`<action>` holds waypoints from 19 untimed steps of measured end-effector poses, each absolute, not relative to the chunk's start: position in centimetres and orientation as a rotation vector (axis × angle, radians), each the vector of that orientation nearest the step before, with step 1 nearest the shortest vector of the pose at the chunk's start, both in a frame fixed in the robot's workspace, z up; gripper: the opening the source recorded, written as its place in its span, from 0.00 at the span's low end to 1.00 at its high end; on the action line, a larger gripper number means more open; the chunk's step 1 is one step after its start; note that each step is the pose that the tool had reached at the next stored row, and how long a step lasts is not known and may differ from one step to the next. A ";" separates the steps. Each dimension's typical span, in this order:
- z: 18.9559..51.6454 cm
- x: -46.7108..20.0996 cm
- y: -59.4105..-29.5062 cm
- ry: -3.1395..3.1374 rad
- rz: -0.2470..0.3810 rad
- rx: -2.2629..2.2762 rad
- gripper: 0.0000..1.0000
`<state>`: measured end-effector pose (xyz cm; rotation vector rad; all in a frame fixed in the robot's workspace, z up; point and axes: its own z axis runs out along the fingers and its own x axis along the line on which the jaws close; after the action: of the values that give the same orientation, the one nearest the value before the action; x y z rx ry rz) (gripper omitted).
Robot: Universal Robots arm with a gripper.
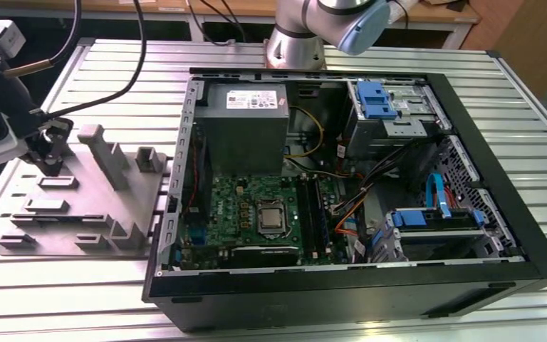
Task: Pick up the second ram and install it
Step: 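Pick up the second ram and move it above second insertion slot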
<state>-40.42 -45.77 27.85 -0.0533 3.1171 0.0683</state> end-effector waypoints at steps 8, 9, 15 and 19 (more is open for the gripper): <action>27.4 -40.4 -45.8 3.109 0.069 -0.280 0.10; 27.4 -40.4 -45.8 3.107 0.069 -0.308 0.10; 27.1 -40.4 -45.8 3.088 0.069 -0.476 0.10; 26.8 -40.4 -45.8 3.070 0.070 -0.589 0.10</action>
<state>-40.41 -45.77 26.79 -0.5892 3.0703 0.0701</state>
